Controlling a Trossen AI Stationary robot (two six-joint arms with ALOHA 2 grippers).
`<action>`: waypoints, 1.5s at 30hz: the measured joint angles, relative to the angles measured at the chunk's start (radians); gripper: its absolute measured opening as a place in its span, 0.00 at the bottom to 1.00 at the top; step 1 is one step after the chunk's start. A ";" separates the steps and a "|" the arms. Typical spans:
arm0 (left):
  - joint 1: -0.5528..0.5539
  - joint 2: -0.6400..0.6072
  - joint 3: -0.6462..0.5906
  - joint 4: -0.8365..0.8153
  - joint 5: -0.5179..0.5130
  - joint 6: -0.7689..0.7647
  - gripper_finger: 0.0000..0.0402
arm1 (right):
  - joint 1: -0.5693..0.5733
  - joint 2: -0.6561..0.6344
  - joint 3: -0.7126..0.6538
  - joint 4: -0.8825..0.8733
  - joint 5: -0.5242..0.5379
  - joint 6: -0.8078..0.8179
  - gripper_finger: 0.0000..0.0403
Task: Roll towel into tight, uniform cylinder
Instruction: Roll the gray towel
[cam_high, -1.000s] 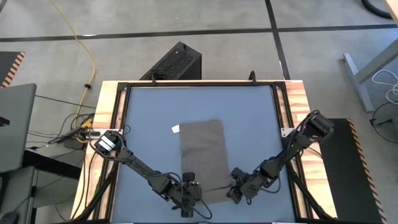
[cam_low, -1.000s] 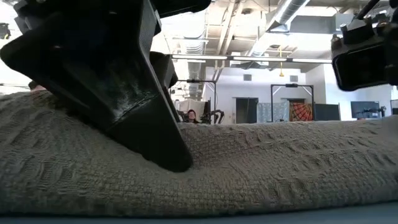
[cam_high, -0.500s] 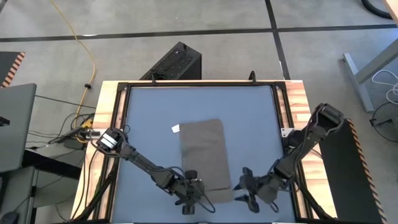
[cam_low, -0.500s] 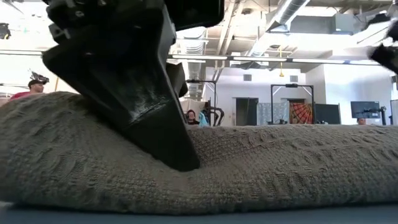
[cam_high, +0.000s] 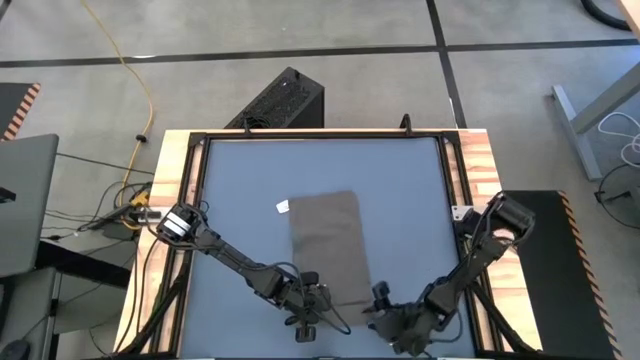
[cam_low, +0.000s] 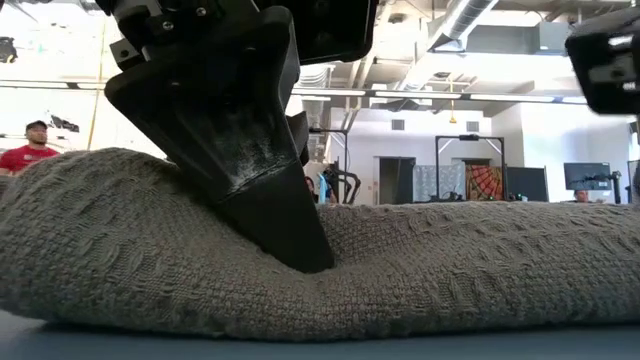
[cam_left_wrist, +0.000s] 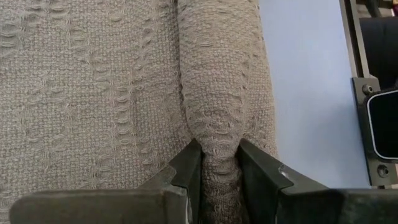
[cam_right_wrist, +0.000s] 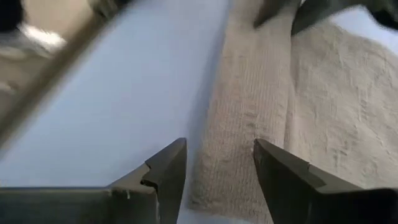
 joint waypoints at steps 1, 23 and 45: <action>0.000 0.000 0.000 0.000 0.000 0.000 0.19 | 0.000 0.017 0.018 -0.029 0.012 0.001 0.52; 0.002 -0.048 -0.001 -0.085 0.028 0.043 0.28 | -0.036 0.115 0.120 -0.216 -0.004 0.245 0.29; -0.196 -0.099 0.000 -0.003 -0.222 0.274 0.29 | -0.153 -0.003 0.113 -0.205 -0.457 0.375 0.11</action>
